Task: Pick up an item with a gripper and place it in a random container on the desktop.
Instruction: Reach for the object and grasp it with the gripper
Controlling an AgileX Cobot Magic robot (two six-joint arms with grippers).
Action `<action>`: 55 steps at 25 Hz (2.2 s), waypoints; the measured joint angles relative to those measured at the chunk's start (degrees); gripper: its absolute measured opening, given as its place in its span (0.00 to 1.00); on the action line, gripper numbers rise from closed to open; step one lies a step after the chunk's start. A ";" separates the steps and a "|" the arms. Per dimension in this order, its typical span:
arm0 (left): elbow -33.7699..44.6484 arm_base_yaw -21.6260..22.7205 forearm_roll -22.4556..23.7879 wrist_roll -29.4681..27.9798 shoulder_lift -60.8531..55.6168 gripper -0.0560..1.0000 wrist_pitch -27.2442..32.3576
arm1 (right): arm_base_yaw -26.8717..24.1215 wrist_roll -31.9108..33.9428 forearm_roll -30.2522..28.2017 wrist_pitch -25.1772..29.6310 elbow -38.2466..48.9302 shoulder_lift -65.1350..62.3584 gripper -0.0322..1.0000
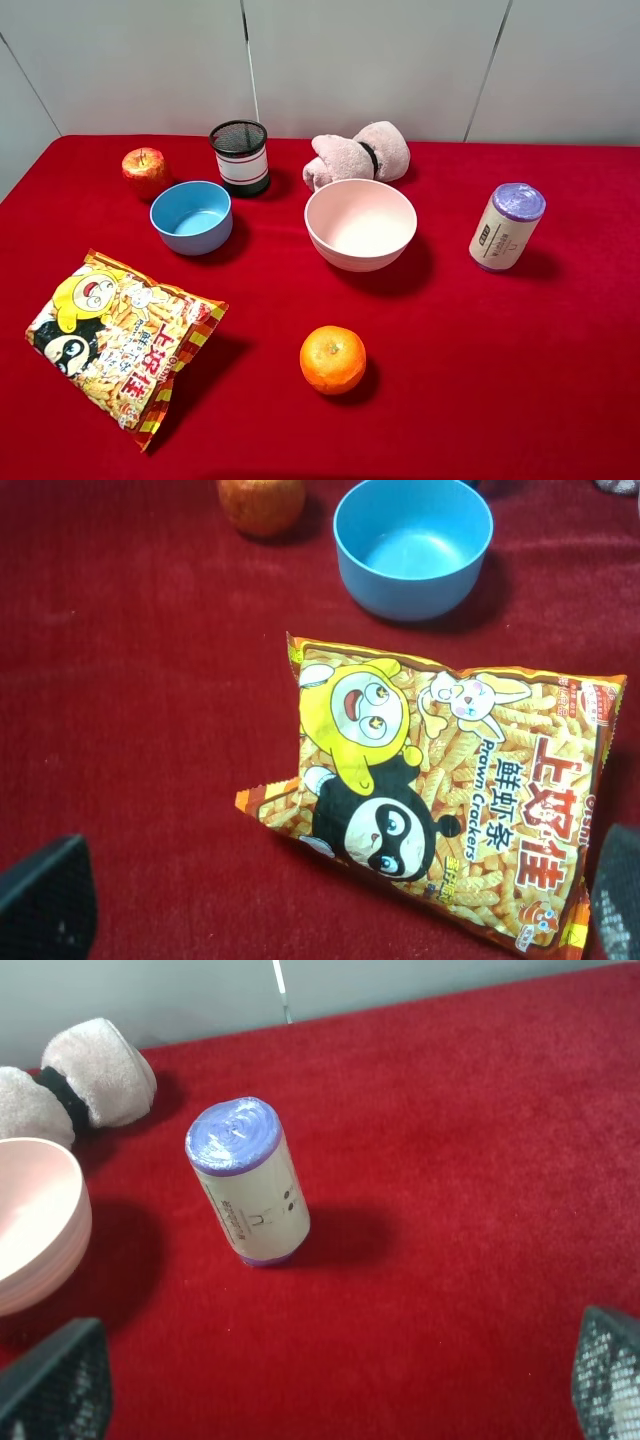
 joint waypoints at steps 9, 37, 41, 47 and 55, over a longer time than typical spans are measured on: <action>0.00 0.00 0.00 0.00 0.00 1.00 0.00 | 0.00 0.00 0.00 0.00 0.00 0.00 0.70; 0.00 0.00 0.00 0.00 0.00 1.00 0.00 | 0.00 -10.43 4.73 -1.39 -17.17 42.18 0.70; 0.00 0.00 0.00 0.00 0.00 1.00 0.00 | 0.00 -12.25 8.11 -1.38 -22.51 52.18 0.70; 0.00 0.00 0.00 0.00 0.00 1.00 0.00 | 0.00 -14.87 12.75 -1.29 -27.00 60.10 0.70; 0.00 0.00 0.00 0.00 0.00 1.00 0.00 | 0.00 -16.85 15.18 -1.18 -34.06 71.80 0.70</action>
